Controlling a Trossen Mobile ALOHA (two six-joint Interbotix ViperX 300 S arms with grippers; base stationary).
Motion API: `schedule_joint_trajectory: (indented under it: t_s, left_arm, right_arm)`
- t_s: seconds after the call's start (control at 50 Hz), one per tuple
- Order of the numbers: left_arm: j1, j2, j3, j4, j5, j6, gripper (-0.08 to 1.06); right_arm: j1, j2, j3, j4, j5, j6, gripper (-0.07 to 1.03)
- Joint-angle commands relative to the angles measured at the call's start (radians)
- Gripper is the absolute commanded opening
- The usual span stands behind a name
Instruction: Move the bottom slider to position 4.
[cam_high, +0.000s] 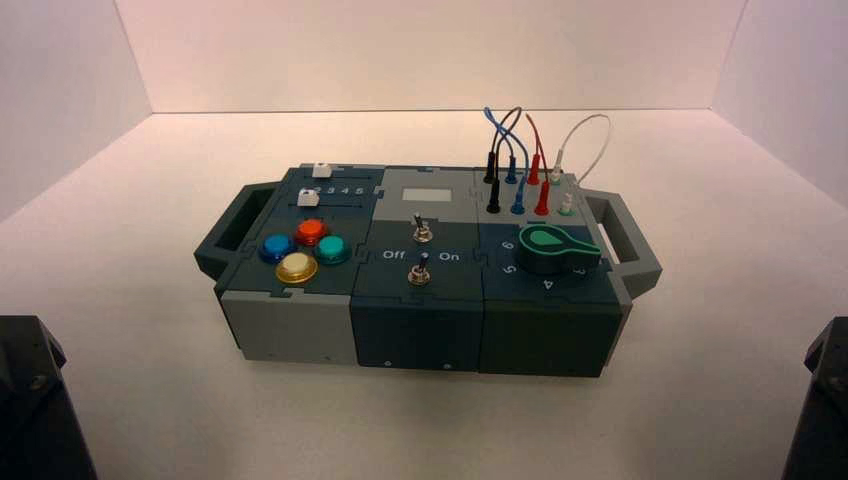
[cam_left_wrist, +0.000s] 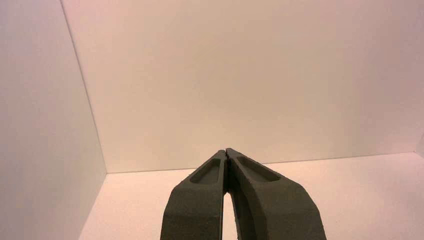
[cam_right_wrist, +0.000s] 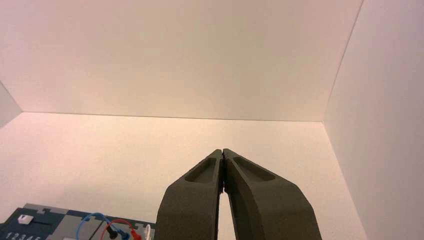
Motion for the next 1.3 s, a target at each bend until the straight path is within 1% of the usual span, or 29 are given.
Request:
schedule_joint_trajectory:
  t_s: [0.02,0.36,0.42,0.5,0.52,0.56,0.6,0.76,0.8,0.92,1.06,1.3]
  left_arm:
    - [0.005,0.009,-0.009,0.002,-0.008,0.002,-0.03]
    - [0.005,0.017,-0.011,0.002,0.003,0.002,-0.03]
    - [0.005,0.026,-0.014,0.002,0.028,0.002,-0.03]
    - [-0.002,0.054,-0.026,0.0,0.101,0.002,-0.03]
    - [-0.002,0.054,-0.026,0.0,0.101,0.002,-0.03]
    - [-0.015,0.08,-0.035,0.0,0.152,0.002,-0.03]
    - [-0.028,0.095,-0.04,0.0,0.176,0.002,-0.03]
    - [-0.071,0.149,-0.06,-0.002,0.242,0.002,-0.03]
    - [-0.092,0.183,-0.069,-0.002,0.279,0.002,-0.03]
    - [-0.115,0.233,-0.084,-0.002,0.337,0.002,-0.03]
    - [-0.144,0.285,-0.107,0.0,0.448,0.008,-0.03]
    - [-0.149,0.374,-0.149,0.0,0.597,0.009,-0.03]
  right_arm:
    - [-0.003,0.006,-0.031,0.002,-0.009,-0.002,-0.02]
    - [-0.003,0.011,-0.029,0.003,-0.002,-0.002,-0.02]
    - [-0.003,0.017,-0.028,0.006,0.006,0.0,-0.02]
    - [0.0,0.035,-0.032,0.012,0.025,0.003,-0.02]
    - [0.0,0.035,-0.032,0.012,0.025,0.003,-0.02]
    - [0.008,0.057,-0.037,0.025,0.04,0.003,-0.02]
    - [0.011,0.075,-0.041,0.032,0.054,0.003,-0.02]
    - [0.043,0.14,-0.06,0.052,0.107,0.0,-0.02]
    - [0.075,0.178,-0.064,0.058,0.126,-0.003,-0.02]
    - [0.141,0.242,-0.074,0.06,0.166,-0.002,-0.02]
    - [0.242,0.321,-0.083,0.061,0.202,-0.002,-0.02]
    - [0.348,0.442,-0.132,0.081,0.25,-0.002,-0.02]
